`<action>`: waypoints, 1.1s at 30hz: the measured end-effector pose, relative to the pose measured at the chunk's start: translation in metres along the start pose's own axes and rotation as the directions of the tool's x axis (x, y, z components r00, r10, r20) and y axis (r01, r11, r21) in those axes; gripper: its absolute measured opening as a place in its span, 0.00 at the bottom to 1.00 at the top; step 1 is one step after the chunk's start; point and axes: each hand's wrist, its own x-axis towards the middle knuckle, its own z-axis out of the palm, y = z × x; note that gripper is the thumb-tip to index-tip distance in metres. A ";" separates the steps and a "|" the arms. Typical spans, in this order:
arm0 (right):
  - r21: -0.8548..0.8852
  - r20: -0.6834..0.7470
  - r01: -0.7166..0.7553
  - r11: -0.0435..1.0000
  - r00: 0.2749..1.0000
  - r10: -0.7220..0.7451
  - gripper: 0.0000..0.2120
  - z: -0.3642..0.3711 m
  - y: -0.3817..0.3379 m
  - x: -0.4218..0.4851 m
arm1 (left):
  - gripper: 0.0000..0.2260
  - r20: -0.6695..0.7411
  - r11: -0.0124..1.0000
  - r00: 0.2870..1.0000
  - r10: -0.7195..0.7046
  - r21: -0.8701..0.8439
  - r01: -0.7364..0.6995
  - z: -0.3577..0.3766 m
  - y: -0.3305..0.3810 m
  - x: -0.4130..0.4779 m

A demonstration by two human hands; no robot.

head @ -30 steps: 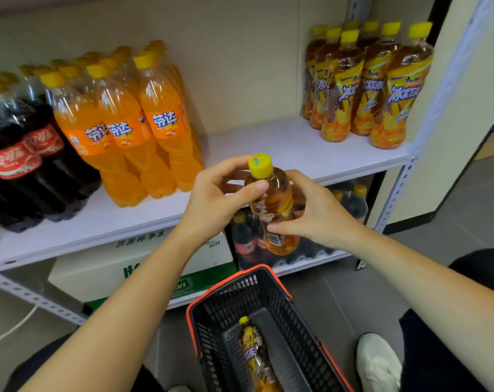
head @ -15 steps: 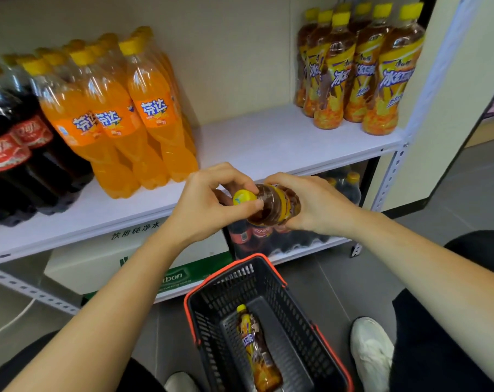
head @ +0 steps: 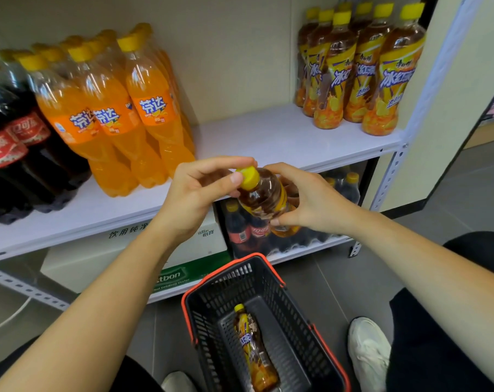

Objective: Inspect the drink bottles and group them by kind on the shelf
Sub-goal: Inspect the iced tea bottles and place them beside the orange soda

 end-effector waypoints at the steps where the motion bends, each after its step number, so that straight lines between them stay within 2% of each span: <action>1: 0.022 0.007 -0.004 1.000 1.000 0.003 0.42 0.001 0.000 0.000 | 0.10 -0.005 1.000 1.000 -0.011 -0.024 0.011 0.000 0.000 0.000; 4: 0.069 0.022 -0.010 0.998 1.000 0.009 0.42 0.002 -0.001 0.000 | 0.10 -0.027 0.999 0.999 -0.023 -0.050 0.022 0.001 0.000 0.002; 7: 0.114 0.005 -0.003 0.993 1.000 0.003 0.40 0.002 -0.002 -0.001 | 0.10 -0.061 0.998 0.997 0.053 -0.013 -0.054 0.003 0.000 0.002; 11: 0.181 -0.013 -0.002 0.984 1.000 0.005 0.40 0.003 -0.005 0.000 | 0.13 -0.118 0.966 0.969 0.217 0.172 -0.195 0.010 0.001 0.000; 15: 0.225 0.015 -0.031 0.974 0.999 0.029 0.38 0.008 -0.008 0.000 | 0.15 -0.238 0.913 0.914 0.328 0.327 -0.243 0.018 0.004 -0.001; 17: 0.234 0.014 -0.035 0.972 0.999 0.033 0.36 0.010 -0.010 0.000 | 0.15 -0.318 0.915 0.889 0.329 0.339 -0.218 0.018 0.004 -0.001; 20: 0.268 0.012 -0.028 0.963 1.000 0.026 0.32 0.013 -0.013 0.000 | 0.11 -0.460 0.963 0.853 0.246 0.216 -0.161 0.016 0.005 0.001; 23: 0.302 0.007 -0.027 0.953 1.000 0.027 0.30 0.014 -0.016 0.001 | 0.07 -0.496 0.976 0.845 0.200 0.175 -0.128 0.011 0.004 0.003; 26: 0.375 0.001 -0.052 0.926 0.998 0.056 0.29 0.016 -0.017 0.003 | 0.09 -0.429 0.967 0.878 0.212 0.223 -0.124 0.006 0.000 0.005; 29: 0.474 -0.033 -0.068 0.878 0.995 0.096 0.27 0.016 -0.018 0.006 | 0.20 -0.186 0.955 0.961 0.207 0.250 -0.157 0.004 -0.002 0.005; 31: 0.567 -0.064 -0.071 0.821 0.989 0.130 0.23 0.016 -0.018 0.008 | 0.24 -0.091 0.954 0.980 0.178 0.260 -0.150 0.005 -0.004 0.004; 33: 0.661 -0.081 -0.086 0.746 0.980 0.184 0.20 0.016 -0.020 0.010 | 0.26 -0.064 0.945 0.989 0.135 0.307 -0.109 0.006 -0.006 0.003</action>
